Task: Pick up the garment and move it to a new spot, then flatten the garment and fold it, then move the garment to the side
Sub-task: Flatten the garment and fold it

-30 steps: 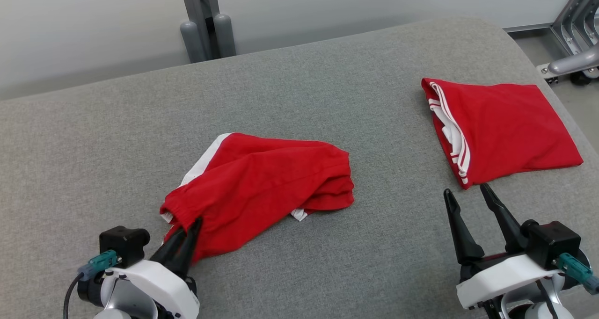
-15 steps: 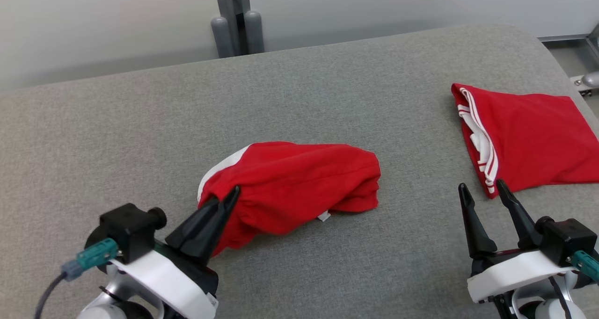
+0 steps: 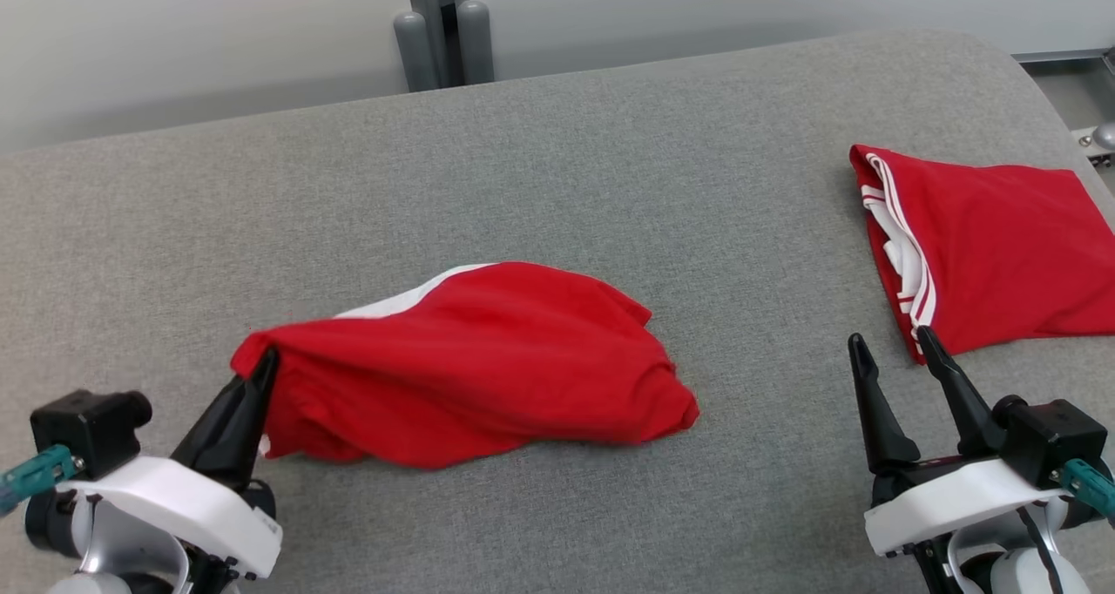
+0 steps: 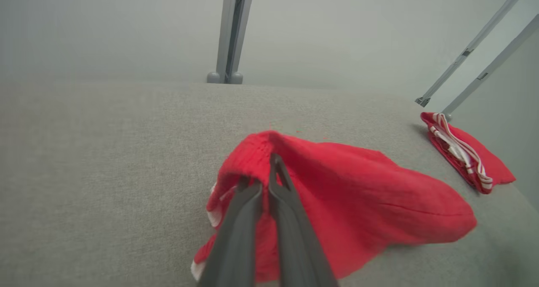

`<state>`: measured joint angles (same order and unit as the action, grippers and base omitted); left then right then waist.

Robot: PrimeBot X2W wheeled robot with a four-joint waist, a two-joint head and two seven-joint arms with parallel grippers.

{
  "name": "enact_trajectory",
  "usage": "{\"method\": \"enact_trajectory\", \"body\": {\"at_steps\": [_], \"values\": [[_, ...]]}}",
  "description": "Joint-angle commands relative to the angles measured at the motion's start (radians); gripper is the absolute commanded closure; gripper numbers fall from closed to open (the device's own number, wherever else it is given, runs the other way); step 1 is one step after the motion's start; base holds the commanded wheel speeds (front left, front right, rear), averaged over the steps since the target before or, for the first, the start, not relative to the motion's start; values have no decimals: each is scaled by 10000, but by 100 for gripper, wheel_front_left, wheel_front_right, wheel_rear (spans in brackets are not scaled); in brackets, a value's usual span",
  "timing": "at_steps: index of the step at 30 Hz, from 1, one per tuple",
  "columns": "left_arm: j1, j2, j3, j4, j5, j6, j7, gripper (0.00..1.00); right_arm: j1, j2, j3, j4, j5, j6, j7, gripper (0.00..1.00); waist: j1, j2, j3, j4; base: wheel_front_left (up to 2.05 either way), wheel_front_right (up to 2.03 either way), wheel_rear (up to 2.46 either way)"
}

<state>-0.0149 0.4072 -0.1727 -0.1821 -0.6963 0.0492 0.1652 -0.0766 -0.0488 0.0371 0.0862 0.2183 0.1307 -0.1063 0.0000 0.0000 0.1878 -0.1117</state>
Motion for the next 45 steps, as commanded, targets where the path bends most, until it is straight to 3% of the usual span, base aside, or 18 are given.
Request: {"method": "enact_trajectory", "body": {"at_steps": [1,8,9,11,12,13,20,30,36,45], "values": [[17,-14,105,629,-118,-146,-222,100,-152,-53,-6,64,-5,-1,-21,0,0,0,42,-50,0,0,0],[-352,-614,80,2983,-423,-719,-1224,100,-183,-53,38,98,-43,-1,44,0,0,0,89,-146,0,0,0],[-423,-681,86,3216,-463,-780,-1371,78,-172,-52,5,95,-53,1,33,0,0,0,78,-139,0,0,0],[-441,-758,77,3600,-449,-846,-1566,11,-133,-53,-47,86,-79,-1,51,0,0,0,30,-111,0,0,0],[-441,-758,77,3600,-449,-846,-1566,11,-133,-53,-47,86,-79,-1,51,0,0,0,30,-111,0,0,0],[-434,-822,83,3754,-447,-845,-1665,0,-97,-50,-69,81,-87,1,71,0,0,0,-7,-87,0,0,0],[-45,-882,383,4153,-259,-542,-2602,0,43,-52,-172,-5,-184,-1,214,0,0,0,-373,203,0,0,0],[330,-844,731,3151,-20,-340,-3604,0,193,-50,-294,-263,-279,1,243,0,0,0,-721,494,0,0,0],[112,-897,820,1790,728,122,-4040,0,189,-53,-334,-516,-357,-1,297,0,0,0,-863,523,0,0,0],[44,-1013,828,-332,2234,1240,-4212,0,345,-53,-259,-932,-534,1,406,0,0,0,-1022,537,0,0,0]]}}
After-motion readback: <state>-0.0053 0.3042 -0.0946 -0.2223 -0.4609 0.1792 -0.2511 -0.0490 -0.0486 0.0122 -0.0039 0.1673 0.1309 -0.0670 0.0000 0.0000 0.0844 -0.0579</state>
